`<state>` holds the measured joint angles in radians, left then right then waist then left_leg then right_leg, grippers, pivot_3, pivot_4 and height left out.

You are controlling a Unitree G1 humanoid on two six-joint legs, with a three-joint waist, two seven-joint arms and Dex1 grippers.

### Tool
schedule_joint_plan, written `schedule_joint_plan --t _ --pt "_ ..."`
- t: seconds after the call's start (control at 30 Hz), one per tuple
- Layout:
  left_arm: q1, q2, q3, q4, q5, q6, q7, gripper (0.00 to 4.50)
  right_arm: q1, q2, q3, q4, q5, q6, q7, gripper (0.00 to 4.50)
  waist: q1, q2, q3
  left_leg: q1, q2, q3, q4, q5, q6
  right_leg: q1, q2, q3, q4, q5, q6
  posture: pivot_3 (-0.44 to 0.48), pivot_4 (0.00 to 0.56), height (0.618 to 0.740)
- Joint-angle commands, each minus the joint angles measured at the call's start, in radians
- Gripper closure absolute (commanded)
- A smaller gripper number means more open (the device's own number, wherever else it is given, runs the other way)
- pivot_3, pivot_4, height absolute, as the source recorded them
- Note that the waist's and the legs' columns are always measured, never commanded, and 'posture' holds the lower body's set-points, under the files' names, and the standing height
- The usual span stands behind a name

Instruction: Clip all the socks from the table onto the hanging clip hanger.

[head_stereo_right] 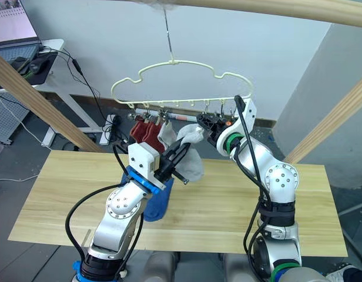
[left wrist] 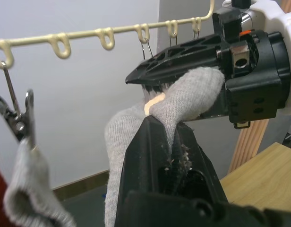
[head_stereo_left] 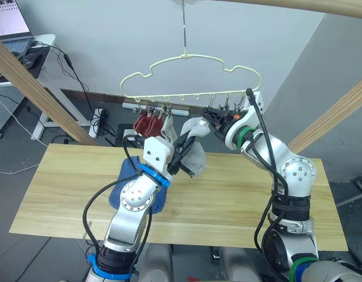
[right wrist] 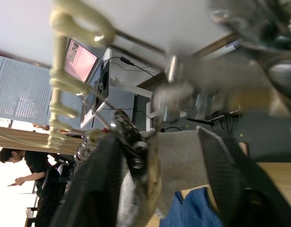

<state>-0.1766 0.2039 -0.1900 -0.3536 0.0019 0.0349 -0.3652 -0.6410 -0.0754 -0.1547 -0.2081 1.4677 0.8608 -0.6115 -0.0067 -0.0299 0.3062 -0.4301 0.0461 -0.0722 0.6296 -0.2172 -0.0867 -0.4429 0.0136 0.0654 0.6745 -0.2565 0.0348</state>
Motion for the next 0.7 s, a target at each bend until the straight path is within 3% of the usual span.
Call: schedule_joint_plan --t 0.03,0.1,0.43,0.6,0.7 --pt "-0.008 -0.003 -0.008 -0.013 -0.004 -0.025 -0.006 4.50 -0.014 -0.048 -0.005 -0.047 0.012 0.009 0.092 0.60 -0.001 0.000 0.000 0.000 0.000 0.000 0.000 0.000 0.000 0.000 0.000 0.000 0.000 0.000 0.000 0.055 0.286 0.740" --pt "-0.018 -0.006 -0.009 -0.002 -0.005 -0.026 -0.007 4.50 -0.014 -0.082 -0.001 -0.056 0.006 0.021 0.128 0.02 -0.001 0.000 0.000 0.000 0.000 0.000 0.000 0.000 0.000 0.000 0.000 0.000 0.000 0.000 0.000 0.049 0.288 0.740" --pt "-0.058 -0.015 0.013 0.061 -0.026 -0.015 -0.016 4.50 0.024 -0.291 0.015 -0.177 -0.005 0.091 0.312 0.02 -0.005 0.001 0.001 0.000 0.000 0.000 0.000 0.000 0.000 0.000 0.000 0.000 0.000 0.000 0.000 0.028 0.296 0.740" --pt "-0.055 -0.014 0.023 0.063 -0.078 0.020 -0.044 3.06 0.094 -0.389 0.039 -0.295 -0.131 0.068 0.415 0.00 -0.010 0.001 0.001 -0.001 0.000 0.000 0.000 0.000 0.000 0.000 0.000 0.000 -0.001 0.000 0.000 0.026 0.296 0.740" --pt "0.007 -0.018 0.045 0.030 -0.186 0.155 -0.071 2.11 0.182 -0.398 0.112 -0.376 -0.343 -0.003 0.428 0.00 -0.017 0.001 0.001 0.000 0.000 0.000 0.000 0.000 0.000 0.000 0.000 0.000 0.000 0.000 0.000 0.025 0.295 0.740"
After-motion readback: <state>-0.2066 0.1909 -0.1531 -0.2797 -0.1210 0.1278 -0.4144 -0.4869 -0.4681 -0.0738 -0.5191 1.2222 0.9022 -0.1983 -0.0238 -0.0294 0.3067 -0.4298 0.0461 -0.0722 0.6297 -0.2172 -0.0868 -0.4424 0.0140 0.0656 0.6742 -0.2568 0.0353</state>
